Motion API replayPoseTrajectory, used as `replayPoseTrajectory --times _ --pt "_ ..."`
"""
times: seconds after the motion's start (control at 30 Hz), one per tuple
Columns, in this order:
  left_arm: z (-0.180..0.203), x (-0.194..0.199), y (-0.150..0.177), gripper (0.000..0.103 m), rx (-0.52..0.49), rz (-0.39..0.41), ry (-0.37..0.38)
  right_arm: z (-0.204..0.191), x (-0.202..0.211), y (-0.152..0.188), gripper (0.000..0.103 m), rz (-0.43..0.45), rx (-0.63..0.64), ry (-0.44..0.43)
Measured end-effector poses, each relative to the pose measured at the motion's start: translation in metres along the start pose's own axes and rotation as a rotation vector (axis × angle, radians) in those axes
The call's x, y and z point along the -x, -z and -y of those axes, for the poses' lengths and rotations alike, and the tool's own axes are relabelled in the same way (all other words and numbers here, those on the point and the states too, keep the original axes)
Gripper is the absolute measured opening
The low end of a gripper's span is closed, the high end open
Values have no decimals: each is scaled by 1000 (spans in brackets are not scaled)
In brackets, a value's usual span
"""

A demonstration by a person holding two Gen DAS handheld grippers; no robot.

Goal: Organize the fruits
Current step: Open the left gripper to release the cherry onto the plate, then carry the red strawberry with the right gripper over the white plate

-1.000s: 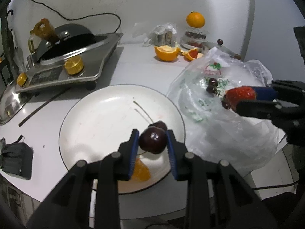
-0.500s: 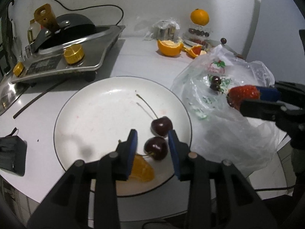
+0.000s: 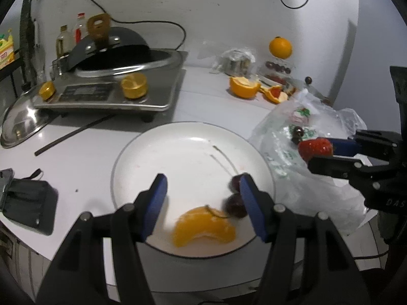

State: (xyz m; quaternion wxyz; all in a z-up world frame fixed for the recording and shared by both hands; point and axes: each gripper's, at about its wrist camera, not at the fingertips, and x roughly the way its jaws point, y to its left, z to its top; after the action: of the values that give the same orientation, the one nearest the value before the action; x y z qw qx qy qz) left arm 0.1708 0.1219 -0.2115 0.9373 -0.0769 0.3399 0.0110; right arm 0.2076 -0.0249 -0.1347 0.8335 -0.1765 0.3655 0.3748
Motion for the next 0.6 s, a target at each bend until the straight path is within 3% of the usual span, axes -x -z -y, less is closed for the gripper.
replayPoseTrajectory --times 0.6 --pt "-50 8 9 61 75 13 -57 -31 -38 -23 34 -31 56 -57"
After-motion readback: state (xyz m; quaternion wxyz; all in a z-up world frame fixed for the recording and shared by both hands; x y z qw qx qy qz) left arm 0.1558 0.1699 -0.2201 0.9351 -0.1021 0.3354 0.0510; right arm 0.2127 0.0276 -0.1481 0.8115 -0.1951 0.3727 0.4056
